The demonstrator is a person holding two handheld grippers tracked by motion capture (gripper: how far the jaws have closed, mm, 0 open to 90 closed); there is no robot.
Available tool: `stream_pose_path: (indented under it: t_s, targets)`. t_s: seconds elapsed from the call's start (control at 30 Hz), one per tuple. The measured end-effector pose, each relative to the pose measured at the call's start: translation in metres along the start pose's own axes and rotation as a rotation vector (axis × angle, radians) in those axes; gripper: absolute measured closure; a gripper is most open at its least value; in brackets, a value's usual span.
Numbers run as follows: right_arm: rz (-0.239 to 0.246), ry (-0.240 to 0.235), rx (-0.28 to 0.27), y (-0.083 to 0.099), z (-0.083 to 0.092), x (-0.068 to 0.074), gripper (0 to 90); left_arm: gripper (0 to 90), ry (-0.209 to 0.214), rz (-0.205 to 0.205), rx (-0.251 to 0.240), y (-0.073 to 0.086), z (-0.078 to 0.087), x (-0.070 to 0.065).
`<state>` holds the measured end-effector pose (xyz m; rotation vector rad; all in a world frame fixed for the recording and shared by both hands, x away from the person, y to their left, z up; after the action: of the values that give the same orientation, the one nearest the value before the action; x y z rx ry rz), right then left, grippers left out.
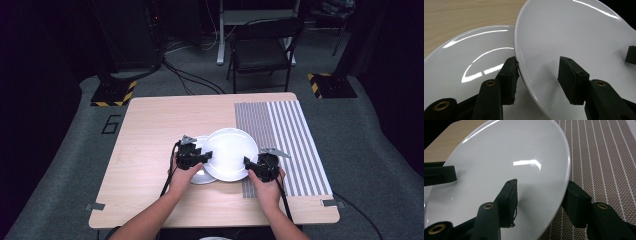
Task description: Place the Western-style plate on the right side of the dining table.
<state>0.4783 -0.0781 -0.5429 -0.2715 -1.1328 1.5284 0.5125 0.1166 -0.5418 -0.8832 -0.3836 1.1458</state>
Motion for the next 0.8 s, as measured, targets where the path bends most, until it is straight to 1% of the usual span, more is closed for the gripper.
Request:
stream_pose_path:
  t_s: [0.17,0.27,0.4,0.47,0.5,0.6,0.67,0.8]
  targets:
    - [0.004,0.003,0.007,-0.0001,0.0003,-0.0012,48.0,50.6,-0.002,-0.003,-0.007,-0.0031,0.0012,-0.002]
    - [0.011,0.014,0.01,-0.0011,0.0007,-0.0022,48.0,50.6,-0.001,-0.004,-0.008,-0.0048,0.0014,-0.003]
    - [0.001,0.005,0.008,-0.0034,0.0029,-0.0023,48.0,50.6,-0.001,-0.005,-0.006,-0.0065,0.0016,-0.005]
    - [0.007,0.006,0.005,-0.0049,0.0042,-0.003,48.0,50.6,-0.001,-0.005,-0.006,-0.007,0.0014,-0.006]
    - [0.003,0.005,0.006,-0.0053,0.005,-0.0026,48.0,50.6,-0.001,-0.004,-0.005,-0.0071,0.0012,-0.0065]
    - [0.009,0.001,0.002,-0.0073,0.0067,-0.002,48.0,50.6,-0.004,-0.004,-0.003,-0.0071,0.0013,-0.007]
    - [0.028,0.003,0.001,-0.0086,0.0079,-0.0023,48.0,50.7,-0.006,-0.001,-0.003,-0.008,0.0018,-0.0076]
    - [0.034,0.004,0.001,-0.0095,0.0093,-0.0025,48.0,51.4,-0.005,-0.006,-0.005,-0.0106,0.0029,-0.0086]
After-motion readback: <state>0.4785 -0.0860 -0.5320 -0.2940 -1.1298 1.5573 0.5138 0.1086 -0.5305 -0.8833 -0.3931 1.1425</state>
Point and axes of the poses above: each handheld gripper's, and its own axes: z roughly backward along the jaws, y roughly out of its underside, x roughly to its left, the point moved 9 cm from there along -z, roughly forward along the jaws, and after that the axes turned 10 degrees about -y, right-handed, at the moved point
